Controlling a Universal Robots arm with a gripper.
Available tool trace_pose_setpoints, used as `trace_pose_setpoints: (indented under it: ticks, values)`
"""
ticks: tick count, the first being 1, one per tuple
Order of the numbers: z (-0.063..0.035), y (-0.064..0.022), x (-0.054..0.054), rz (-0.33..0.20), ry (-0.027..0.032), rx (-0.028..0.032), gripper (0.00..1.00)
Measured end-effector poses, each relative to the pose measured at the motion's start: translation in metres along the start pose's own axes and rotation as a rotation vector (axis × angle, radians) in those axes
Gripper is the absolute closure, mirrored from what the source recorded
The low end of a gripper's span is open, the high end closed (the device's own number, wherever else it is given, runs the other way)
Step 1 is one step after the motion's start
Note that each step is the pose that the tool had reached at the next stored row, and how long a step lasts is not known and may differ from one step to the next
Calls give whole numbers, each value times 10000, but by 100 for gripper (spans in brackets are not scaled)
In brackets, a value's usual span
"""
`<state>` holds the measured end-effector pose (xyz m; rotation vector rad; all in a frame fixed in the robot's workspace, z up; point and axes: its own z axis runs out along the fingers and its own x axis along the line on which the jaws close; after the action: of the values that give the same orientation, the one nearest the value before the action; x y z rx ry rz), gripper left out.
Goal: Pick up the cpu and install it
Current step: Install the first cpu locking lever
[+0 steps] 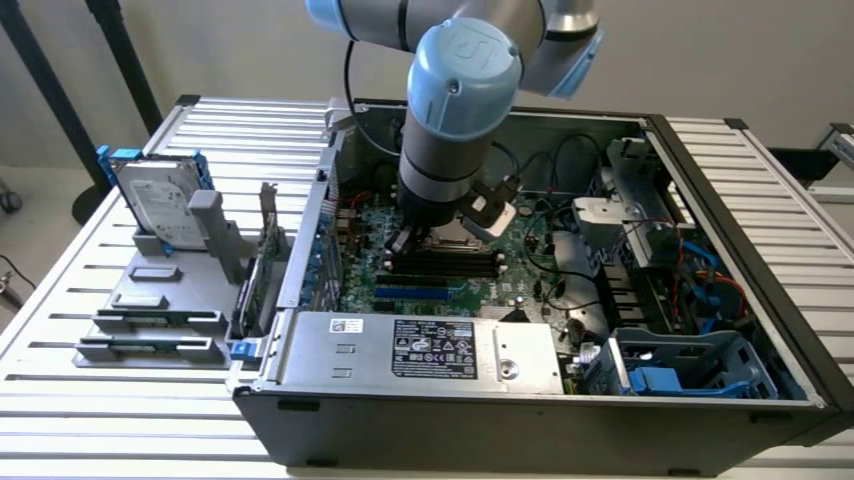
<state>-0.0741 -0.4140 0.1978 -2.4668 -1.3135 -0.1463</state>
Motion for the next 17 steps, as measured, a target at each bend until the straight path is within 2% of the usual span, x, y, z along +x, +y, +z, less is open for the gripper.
trace_pose_setpoints:
  ticks: [6,9,17]
  values:
    - [36,-4,11,-1,-7,-3,89]
    - [60,-3,12,3,-33,-29,89]
    - [71,-5,17,15,-189,-130,89]
